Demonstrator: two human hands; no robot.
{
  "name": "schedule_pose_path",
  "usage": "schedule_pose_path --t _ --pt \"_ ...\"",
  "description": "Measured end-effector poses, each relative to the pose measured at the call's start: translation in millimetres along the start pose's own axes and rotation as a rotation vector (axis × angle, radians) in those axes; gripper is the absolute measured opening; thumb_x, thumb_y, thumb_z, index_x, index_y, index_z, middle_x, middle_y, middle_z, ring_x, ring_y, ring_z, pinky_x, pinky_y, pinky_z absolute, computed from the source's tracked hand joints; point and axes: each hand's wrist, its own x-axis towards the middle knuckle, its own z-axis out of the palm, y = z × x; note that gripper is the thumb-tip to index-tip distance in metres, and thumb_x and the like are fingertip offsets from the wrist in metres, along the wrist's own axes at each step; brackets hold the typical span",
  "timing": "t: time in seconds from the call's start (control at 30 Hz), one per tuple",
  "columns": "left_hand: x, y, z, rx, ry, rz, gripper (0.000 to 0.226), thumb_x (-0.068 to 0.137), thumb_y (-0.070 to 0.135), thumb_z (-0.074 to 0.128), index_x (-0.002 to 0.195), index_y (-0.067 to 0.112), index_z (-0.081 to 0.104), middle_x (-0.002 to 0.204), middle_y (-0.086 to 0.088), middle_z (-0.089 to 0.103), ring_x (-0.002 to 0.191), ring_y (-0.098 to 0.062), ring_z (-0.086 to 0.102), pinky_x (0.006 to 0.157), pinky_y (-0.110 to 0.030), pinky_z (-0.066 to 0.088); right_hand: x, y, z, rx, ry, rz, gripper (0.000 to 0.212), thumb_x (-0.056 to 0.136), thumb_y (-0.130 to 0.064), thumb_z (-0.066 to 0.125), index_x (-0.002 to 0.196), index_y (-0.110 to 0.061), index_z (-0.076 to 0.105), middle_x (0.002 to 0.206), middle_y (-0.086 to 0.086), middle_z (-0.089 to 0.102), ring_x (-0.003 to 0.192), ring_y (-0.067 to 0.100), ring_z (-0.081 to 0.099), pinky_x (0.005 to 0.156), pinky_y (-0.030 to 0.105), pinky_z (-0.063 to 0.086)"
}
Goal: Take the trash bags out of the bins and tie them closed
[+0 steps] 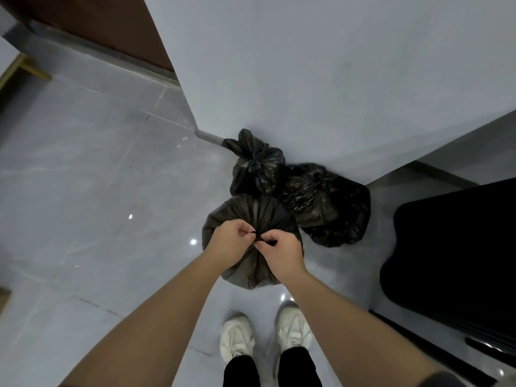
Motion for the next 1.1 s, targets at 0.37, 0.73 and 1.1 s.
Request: schedule_pose_path --t 0.37,0.73,1.1 --pt "71.8 -32.4 65.8 -0.046 -0.043 0.049 0.021 0.089 0.008 0.057 0.104 0.016 0.07 0.091 0.005 0.068 0.092 -0.011 0.063 0.093 -0.024 0.047 65.5 77.0 23.7 0.164 0.042 0.169 0.014 0.082 -0.023 0.071 0.091 -0.012 0.073 0.082 -0.006 0.068 0.08 0.008 0.062 0.072 0.015 0.043" --pt "119.1 -95.3 125.7 0.194 -0.022 0.055 0.053 0.089 0.005 0.047 0.141 0.011 0.042 0.138 -0.014 0.047 0.124 -0.028 0.048 0.105 -0.033 0.037 128.3 130.9 61.1 0.262 0.102 0.274 0.018 0.083 -0.022 0.069 0.096 -0.009 0.073 0.093 0.004 0.072 0.089 0.018 0.066 0.085 0.03 0.053" --pt "109.4 -65.6 101.5 0.207 -0.114 -0.006 0.048 0.093 0.011 0.048 0.14 0.012 0.042 0.139 -0.011 0.05 0.125 -0.026 0.048 0.102 -0.026 0.034 124.6 123.3 26.4 0.124 -0.068 0.328 0.028 0.084 -0.016 0.061 0.111 -0.018 0.066 0.108 0.006 0.07 0.097 0.026 0.066 0.091 0.038 0.054"
